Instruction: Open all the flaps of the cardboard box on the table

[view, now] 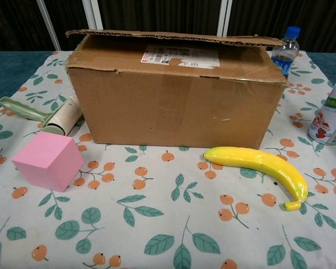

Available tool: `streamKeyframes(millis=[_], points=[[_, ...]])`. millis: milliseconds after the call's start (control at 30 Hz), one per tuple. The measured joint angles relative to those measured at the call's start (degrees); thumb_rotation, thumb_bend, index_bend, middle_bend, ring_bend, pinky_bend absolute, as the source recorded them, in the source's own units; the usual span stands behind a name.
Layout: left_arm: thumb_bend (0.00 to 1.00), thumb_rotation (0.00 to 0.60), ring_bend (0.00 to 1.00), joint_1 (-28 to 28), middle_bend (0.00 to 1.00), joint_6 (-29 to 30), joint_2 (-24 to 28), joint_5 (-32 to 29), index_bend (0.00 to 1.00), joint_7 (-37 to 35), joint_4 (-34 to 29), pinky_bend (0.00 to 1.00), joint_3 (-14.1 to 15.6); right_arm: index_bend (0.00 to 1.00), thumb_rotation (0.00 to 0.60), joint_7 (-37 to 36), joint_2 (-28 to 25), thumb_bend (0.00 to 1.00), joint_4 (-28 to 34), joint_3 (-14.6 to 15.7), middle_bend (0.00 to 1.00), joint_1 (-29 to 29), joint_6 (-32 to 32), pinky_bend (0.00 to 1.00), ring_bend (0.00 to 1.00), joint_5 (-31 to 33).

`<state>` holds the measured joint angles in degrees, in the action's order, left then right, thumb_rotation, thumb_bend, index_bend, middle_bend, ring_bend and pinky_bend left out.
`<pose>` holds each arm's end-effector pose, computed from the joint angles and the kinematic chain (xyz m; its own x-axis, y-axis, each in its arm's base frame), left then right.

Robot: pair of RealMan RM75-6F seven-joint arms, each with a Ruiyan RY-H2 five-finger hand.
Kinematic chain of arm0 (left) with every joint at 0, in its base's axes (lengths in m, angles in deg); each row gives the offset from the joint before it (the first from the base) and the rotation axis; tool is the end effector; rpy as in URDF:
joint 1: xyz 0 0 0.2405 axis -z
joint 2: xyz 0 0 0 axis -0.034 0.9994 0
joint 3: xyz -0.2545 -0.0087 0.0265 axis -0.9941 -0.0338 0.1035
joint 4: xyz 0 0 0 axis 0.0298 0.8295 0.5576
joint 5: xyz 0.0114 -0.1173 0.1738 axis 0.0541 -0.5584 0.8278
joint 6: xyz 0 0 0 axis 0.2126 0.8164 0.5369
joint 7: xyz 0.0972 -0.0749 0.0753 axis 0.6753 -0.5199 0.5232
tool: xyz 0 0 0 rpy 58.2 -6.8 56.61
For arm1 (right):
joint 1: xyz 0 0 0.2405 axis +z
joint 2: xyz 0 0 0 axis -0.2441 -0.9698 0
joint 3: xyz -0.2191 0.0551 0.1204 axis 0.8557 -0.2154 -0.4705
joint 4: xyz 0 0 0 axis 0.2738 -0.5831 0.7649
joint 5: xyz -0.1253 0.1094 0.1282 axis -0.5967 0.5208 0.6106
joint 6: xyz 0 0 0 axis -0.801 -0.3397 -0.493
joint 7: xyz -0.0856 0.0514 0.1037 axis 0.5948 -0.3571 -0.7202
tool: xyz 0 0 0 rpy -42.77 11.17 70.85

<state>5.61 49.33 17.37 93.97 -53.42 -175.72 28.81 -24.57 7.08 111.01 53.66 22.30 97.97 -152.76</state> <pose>-0.3215 0.1826 0.1706 0.4950 -0.1102 0.8619 0.8689 0.0696 -0.4902 -0.3048 -0.2123 0.1535 0.4598 0.1154 0.8805 -0.8826 -0.0502 0.4674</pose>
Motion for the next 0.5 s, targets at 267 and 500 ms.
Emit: streamKeyframes(millis=[267,500], points=[[0.12,0.6,0.0,-0.2,0.0,-0.2,0.2,-1.0,0.0,-0.6,0.0,0.0,-0.4,0.0,0.6,2.0,-0.9,0.28,3.4,-1.4,0.0,1.1,0.5,0.25,0.0,-0.7],[0.12,0.6,0.0,-0.2,0.0,-0.3,0.1,-0.9,0.0,0.3,0.6,0.0,-0.2,0.0,0.6,5.5,-4.2,0.28,13.3,-6.1,0.0,5.0,-2.6,0.25,0.0,1.9]])
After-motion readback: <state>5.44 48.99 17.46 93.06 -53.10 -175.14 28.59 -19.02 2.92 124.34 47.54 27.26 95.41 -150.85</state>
